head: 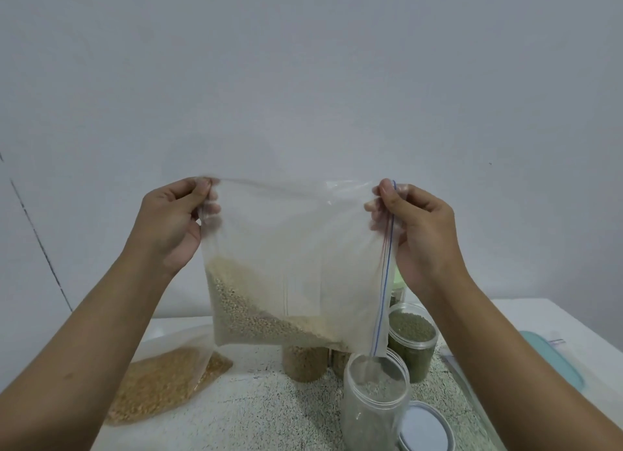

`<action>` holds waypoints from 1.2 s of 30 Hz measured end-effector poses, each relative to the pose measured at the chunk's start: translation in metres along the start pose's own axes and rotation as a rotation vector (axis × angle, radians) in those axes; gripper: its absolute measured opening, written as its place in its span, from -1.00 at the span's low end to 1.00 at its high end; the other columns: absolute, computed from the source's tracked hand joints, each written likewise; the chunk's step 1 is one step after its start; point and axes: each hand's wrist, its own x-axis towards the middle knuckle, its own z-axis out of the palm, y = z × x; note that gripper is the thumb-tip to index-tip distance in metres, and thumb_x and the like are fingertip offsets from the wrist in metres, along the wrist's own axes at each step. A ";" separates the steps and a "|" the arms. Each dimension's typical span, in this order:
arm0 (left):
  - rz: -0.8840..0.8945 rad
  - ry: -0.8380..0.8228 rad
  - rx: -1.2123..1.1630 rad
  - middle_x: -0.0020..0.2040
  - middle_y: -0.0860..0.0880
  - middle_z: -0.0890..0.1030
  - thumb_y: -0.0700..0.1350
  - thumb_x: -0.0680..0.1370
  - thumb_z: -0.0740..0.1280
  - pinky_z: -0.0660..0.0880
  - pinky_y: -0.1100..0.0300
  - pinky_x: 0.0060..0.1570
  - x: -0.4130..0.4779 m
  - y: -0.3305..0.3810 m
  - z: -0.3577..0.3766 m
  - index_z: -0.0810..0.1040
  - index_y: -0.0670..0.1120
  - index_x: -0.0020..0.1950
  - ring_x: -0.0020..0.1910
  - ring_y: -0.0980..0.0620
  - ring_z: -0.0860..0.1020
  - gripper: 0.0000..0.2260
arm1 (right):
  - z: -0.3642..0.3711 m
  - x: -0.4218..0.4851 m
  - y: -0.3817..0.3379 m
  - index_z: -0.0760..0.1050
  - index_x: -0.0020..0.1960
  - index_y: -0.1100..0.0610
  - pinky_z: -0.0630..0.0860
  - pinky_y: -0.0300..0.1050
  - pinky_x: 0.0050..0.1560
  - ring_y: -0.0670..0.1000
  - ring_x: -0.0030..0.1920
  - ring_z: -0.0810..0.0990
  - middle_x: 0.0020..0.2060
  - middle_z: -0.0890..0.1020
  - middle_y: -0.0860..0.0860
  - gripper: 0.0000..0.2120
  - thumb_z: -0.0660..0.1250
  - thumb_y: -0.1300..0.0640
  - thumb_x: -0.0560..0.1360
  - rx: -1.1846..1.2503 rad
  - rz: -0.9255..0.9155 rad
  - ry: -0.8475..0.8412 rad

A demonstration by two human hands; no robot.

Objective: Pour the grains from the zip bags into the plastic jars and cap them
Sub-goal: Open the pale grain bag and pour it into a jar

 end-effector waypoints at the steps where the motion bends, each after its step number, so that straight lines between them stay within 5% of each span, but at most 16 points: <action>1: 0.002 -0.007 0.006 -0.30 0.04 0.60 -0.20 0.64 0.31 0.54 0.26 -0.36 -0.001 0.000 0.001 0.76 -0.04 -0.24 -0.37 0.13 0.54 -0.68 | -0.002 -0.002 0.001 0.61 -0.17 0.23 0.50 -0.16 -0.20 0.03 -0.23 0.62 -0.23 0.65 0.04 -0.88 0.40 0.26 0.55 0.009 0.003 0.008; 15: -0.017 -0.029 0.042 -0.34 0.07 0.60 -0.19 0.63 0.32 0.55 0.28 -0.33 -0.005 0.009 0.018 0.76 -0.01 -0.29 -0.40 0.16 0.53 -0.65 | -0.014 -0.020 -0.006 0.64 -0.25 0.18 0.53 -0.18 -0.19 0.02 -0.24 0.62 -0.21 0.62 0.05 -0.78 0.37 0.29 0.56 0.109 0.013 -0.024; 36: 0.000 -0.085 0.079 -0.32 0.04 0.58 -0.21 0.64 0.30 0.53 0.28 -0.33 -0.011 0.017 0.030 0.74 -0.06 -0.24 -0.38 0.15 0.52 -0.69 | -0.026 -0.031 -0.006 0.56 -0.10 0.29 0.56 -0.21 -0.18 -0.01 -0.24 0.62 -0.17 0.62 0.06 -0.91 0.37 0.27 0.57 0.179 0.078 0.002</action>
